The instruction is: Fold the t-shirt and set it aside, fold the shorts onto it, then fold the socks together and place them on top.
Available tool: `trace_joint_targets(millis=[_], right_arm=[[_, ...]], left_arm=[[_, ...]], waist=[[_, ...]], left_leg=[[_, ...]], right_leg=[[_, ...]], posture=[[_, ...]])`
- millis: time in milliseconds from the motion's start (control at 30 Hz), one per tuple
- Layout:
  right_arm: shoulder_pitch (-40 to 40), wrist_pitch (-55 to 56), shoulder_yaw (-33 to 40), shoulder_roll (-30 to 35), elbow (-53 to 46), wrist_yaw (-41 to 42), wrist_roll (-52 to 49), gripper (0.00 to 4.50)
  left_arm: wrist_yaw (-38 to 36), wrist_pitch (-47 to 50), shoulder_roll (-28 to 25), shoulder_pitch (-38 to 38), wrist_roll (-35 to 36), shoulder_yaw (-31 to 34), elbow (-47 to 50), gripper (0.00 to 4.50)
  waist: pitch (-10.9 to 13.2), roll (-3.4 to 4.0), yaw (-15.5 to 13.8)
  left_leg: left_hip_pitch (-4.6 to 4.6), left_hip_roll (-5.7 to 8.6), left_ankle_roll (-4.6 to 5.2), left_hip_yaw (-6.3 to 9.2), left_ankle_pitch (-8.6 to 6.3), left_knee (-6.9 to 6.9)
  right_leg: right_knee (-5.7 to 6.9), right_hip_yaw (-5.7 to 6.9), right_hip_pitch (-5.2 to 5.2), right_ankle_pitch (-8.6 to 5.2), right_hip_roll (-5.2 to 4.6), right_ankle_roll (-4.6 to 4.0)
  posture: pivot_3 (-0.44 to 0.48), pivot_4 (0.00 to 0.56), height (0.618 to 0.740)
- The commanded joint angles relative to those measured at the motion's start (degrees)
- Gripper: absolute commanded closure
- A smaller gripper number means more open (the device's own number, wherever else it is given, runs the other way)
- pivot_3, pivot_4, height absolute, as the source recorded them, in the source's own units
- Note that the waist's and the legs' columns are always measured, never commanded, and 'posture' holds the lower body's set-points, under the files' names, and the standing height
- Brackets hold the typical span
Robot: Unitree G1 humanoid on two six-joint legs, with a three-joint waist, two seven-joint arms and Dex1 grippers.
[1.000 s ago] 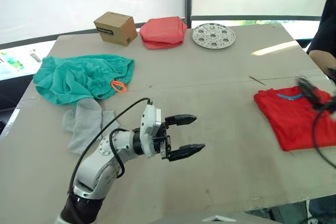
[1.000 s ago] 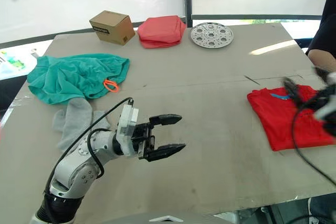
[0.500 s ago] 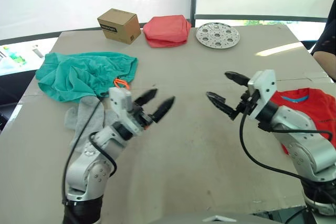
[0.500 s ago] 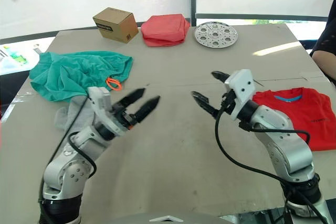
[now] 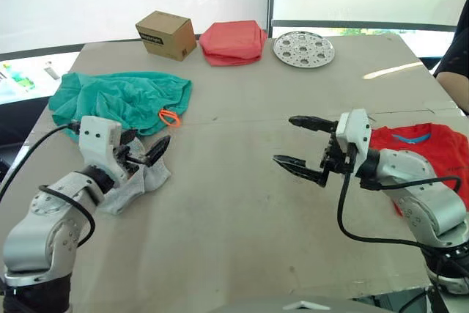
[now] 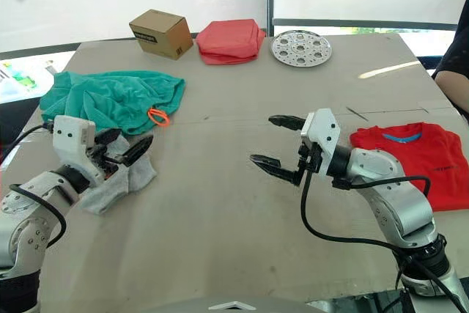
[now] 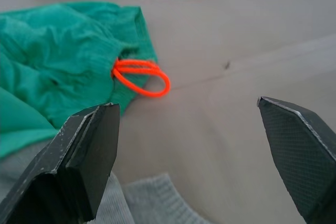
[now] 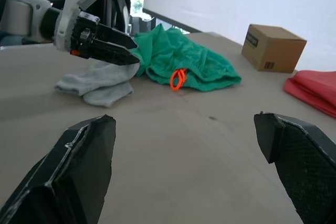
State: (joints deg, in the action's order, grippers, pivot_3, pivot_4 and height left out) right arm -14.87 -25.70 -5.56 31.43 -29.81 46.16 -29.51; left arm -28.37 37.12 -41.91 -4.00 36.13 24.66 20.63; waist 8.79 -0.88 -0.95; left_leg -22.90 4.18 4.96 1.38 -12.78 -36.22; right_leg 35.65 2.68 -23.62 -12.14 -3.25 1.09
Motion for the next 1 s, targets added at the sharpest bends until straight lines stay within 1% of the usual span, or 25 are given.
trace_joint_targets(millis=[33,67,167,233,300,433,467,567,667,700,733,767,800,867,900,933,967,1000], right_arm=[[0.19,1.9,0.45,0.39,-0.4,0.76,0.53,0.05],[0.27,1.84,0.35,0.19,-0.48,0.56,0.58,0.05],[0.99,2.66,0.16,0.07,-0.25,0.27,1.55,0.05],[0.81,2.72,-0.1,-0.42,-0.19,-0.51,2.25,0.05],[0.8,2.57,-0.07,-0.68,-0.61,-1.29,2.7,0.05],[1.72,1.68,0.8,-0.25,-2.45,-2.58,2.76,0.05],[1.87,1.43,0.91,-0.18,-2.8,-2.95,2.73,0.05],[2.8,1.01,1.5,0.21,-4.01,-4.09,2.94,0.05],[3.91,0.91,1.99,0.67,-5.07,-5.33,3.54,0.0],[4.23,0.84,2.14,0.81,-5.36,-5.69,3.68,0.0],[4.67,0.74,2.42,0.93,-5.79,-6.14,3.84,0.0],[5.17,0.66,2.83,1.03,-6.18,-6.61,3.96,0.0],[5.61,0.64,3.19,1.12,-6.51,-7.1,4.13,0.0],[6.06,0.67,3.59,1.23,-6.8,-7.87,4.56,0.0],[6.13,0.66,3.64,1.26,-6.86,-8.09,4.67,0.0],[6.19,0.69,3.74,1.29,-6.89,-8.37,4.87,0.0],[6.18,0.72,3.85,1.25,-6.88,-8.67,5.03,0.0],[6.01,0.79,3.97,1.23,-6.75,-8.95,5.23,0.0]], left_arm=[[-2.38,-2.44,-3.75,1.59,-2.9,3.17,-4.46,0.0],[-1.25,-2.4,-4.19,3.45,-3.73,3.31,-6.63,0.0],[-0.07,-3.09,-6.24,9.94,-8.64,-1.11,-12.04,0.0],[0.89,-1.96,-6.49,17.51,-12.07,-6.4,-16.82,0.0],[0.74,-2.06,-6.91,24.77,-17.14,-12.74,-22.87,0.0],[-0.52,-0.44,-6.22,37.24,-26.15,-23.76,-38.59,0.0],[-1.22,-1.01,-5.87,39.68,-28.01,-25.9,-42.8,0.0],[-3.24,-4.74,-3.19,46.59,-31.61,-29.46,-56.09,0.0],[-5.95,-9.74,-0.6,51.82,-33.9,-31.1,-68.32,0.85],[-6.56,-11.33,0.06,53.21,-34.09,-30.79,-71.37,1.34],[-6.81,-12.97,0.74,54.66,-33.68,-29.82,-73.78,1.71],[-7.55,-14.03,1.6,56.17,-32.52,-28.35,-75.52,1.8],[-7.94,-15.11,2.5,57.82,-31.47,-26.79,-77.29,2.52],[-7.88,-18.23,3.97,60.74,-30.33,-24.29,-79.95,3.28],[-7.87,-19.38,4.36,61.65,-30.33,-23.61,-81.03,3.84],[-8.05,-19.51,5.22,63.56,-29.52,-22.32,-81.79,4.3],[-8.16,-19.73,6.16,65.68,-29.01,-21.39,-82.34,4.49],[-8.48,-19.89,7.28,67.95,-28.43,-20.71,-82.49,4.49]], waist=[[0.01,0.0,0.04],[0.02,0.02,-0.06],[0.02,-0.03,-0.41],[0.02,-0.02,-0.71],[0.03,-0.1,-1.42],[0.01,-0.2,-1.46],[0.01,-0.21,-1.33],[0.01,-0.27,-1.22],[-0.02,-0.31,-1.49],[-0.02,-0.31,-1.51],[-0.03,-0.31,-1.5],[-0.03,-0.31,-1.41],[-0.03,-0.32,-1.49],[-0.02,-0.35,-1.52],[-0.01,-0.38,-1.54],[0.01,-0.41,-1.55],[0.02,-0.44,-1.55],[0.06,-0.54,-1.58]], left_leg=[[0.0,-0.01,-0.01,0.0,-0.01,0.01],[0.01,-0.04,-0.03,-0.01,-0.01,0.03],[-0.01,-0.13,-0.06,0.0,-0.01,0.04],[-0.02,-0.13,-0.06,-0.06,-0.01,0.03],[-0.06,-0.09,-0.06,-0.07,-0.01,0.02],[-0.07,-0.04,-0.03,-0.09,-0.02,0.01],[-0.08,-0.04,-0.03,-0.09,-0.02,0.02],[-0.07,-0.06,-0.1,-0.09,-0.13,0.05],[-0.06,-0.13,-0.18,-0.02,-0.17,0.05],[-0.07,-0.14,-0.19,0.0,-0.17,0.05],[-0.07,-0.15,-0.19,0.0,-0.17,0.03],[-0.06,-0.16,-0.19,-0.01,-0.17,0.02],[-0.07,-0.16,-0.19,-0.03,-0.17,-0.02],[-0.11,-0.16,-0.18,-0.04,-0.17,-0.11],[-0.14,-0.16,-0.18,-0.04,-0.17,-0.14],[-0.17,-0.15,-0.18,-0.05,-0.17,-0.19],[-0.2,-0.15,-0.16,-0.07,-0.17,-0.21],[-0.27,-0.14,-0.16,-0.05,-0.17,-0.26]], right_leg=[[0.0,0.0,-0.01,0.0,0.0,0.0],[0.0,0.0,-0.02,0.0,0.0,-0.01],[0.0,0.09,-0.02,0.0,0.0,-0.01],[-0.02,0.09,-0.01,0.0,-0.03,-0.01],[-0.04,0.1,-0.03,0.0,-0.07,0.0],[-0.08,0.14,-0.04,0.04,-0.11,-0.01],[-0.07,0.17,-0.06,0.15,-0.1,-0.17],[-0.04,0.2,-0.08,0.26,-0.11,-0.06],[-0.03,0.37,-0.09,0.3,-0.1,0.01],[-0.03,0.42,-0.08,0.3,-0.11,0.01],[-0.03,0.42,-0.08,0.3,-0.11,0.01],[-0.03,0.42,-0.06,0.3,-0.12,0.01],[-0.03,0.44,-0.05,0.21,-0.19,0.04],[-0.03,0.67,-0.04,0.04,-0.38,0.05],[-0.03,0.82,-0.03,0.04,-0.49,0.05],[-0.03,1.08,-0.03,0.07,-0.71,0.1],[-0.03,1.32,-0.04,0.13,-0.89,0.19],[-0.04,1.42,-0.05,0.2,-0.91,0.31]], posture=[[0.0,0.15,0.74],[0.0,0.15,0.74],[0.0,0.15,0.74],[0.0,0.15,0.74],[0.0,0.15,0.74],[0.0,0.15,0.74],[0.0,0.15,0.74],[0.0,0.15,0.74],[0.0,0.15,0.74],[0.0,0.15,0.74],[0.0,0.15,0.74],[0.0,0.15,0.74],[0.0,0.15,0.74],[0.0,0.15,0.74],[0.0,0.15,0.74],[0.0,0.15,0.74],[0.0,0.15,0.74],[0.0,0.15,0.74]])
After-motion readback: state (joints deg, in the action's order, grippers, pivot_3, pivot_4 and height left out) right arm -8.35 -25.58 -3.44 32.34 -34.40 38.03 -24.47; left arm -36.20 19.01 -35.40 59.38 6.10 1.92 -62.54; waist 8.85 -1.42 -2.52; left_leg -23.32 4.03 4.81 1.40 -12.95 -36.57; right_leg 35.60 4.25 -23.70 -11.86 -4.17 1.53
